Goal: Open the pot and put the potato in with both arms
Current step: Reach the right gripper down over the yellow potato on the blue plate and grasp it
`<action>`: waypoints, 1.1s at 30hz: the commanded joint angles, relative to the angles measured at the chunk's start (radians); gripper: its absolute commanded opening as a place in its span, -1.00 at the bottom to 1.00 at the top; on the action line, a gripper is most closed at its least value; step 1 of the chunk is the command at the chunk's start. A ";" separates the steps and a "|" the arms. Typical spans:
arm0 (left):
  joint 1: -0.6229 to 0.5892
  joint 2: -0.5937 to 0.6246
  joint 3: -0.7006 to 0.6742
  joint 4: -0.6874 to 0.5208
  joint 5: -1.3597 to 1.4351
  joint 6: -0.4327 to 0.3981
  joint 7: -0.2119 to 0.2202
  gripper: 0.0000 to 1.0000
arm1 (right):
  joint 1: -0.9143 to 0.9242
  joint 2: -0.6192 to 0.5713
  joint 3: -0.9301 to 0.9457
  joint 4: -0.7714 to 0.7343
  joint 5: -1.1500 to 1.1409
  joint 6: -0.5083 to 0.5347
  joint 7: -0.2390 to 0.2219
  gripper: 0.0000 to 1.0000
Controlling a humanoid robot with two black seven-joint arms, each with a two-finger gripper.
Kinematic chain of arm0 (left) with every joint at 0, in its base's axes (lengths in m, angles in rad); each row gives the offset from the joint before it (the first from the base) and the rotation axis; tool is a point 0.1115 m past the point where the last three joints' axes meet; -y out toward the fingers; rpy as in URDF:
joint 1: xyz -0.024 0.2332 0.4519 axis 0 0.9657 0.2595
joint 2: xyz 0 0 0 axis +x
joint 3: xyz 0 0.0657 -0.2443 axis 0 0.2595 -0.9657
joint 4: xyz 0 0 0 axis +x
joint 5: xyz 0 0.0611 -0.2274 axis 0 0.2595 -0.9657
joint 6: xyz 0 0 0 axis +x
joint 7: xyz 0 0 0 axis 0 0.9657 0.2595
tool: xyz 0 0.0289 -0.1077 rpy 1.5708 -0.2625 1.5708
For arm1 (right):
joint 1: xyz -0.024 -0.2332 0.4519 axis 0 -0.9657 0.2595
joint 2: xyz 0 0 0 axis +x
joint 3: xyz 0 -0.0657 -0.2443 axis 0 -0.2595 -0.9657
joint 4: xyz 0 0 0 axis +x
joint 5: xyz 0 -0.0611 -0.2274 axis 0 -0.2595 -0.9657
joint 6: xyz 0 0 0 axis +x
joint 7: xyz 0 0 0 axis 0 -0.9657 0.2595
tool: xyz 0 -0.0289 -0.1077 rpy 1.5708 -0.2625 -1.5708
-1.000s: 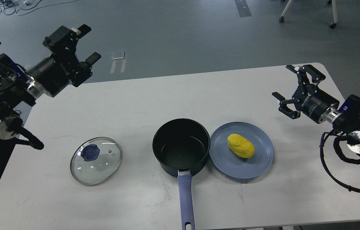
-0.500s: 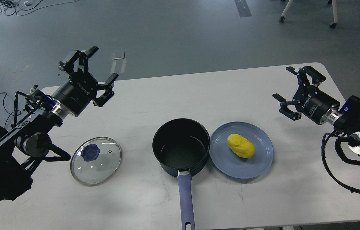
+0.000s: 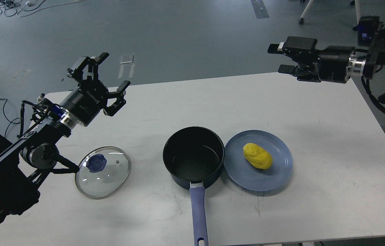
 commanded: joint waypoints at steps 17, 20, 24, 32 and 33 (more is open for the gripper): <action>-0.002 0.003 -0.007 -0.008 0.001 0.000 -0.004 0.96 | 0.170 0.260 -0.426 0.073 -0.553 0.000 0.000 1.00; 0.000 0.004 -0.013 -0.008 0.001 0.000 -0.004 0.96 | 0.171 0.325 -0.458 0.039 -0.553 0.000 0.000 1.00; 0.000 0.006 -0.016 -0.009 0.001 0.000 -0.004 0.96 | 0.171 0.385 -0.501 -0.002 -0.553 0.000 0.000 1.00; -0.002 0.009 -0.024 -0.011 0.001 0.000 -0.004 0.96 | 0.168 0.416 -0.545 -0.024 -0.553 0.000 0.000 1.00; -0.002 0.009 -0.027 -0.011 0.001 0.000 -0.004 0.96 | 0.168 0.417 -0.547 -0.024 -0.553 0.000 0.000 0.99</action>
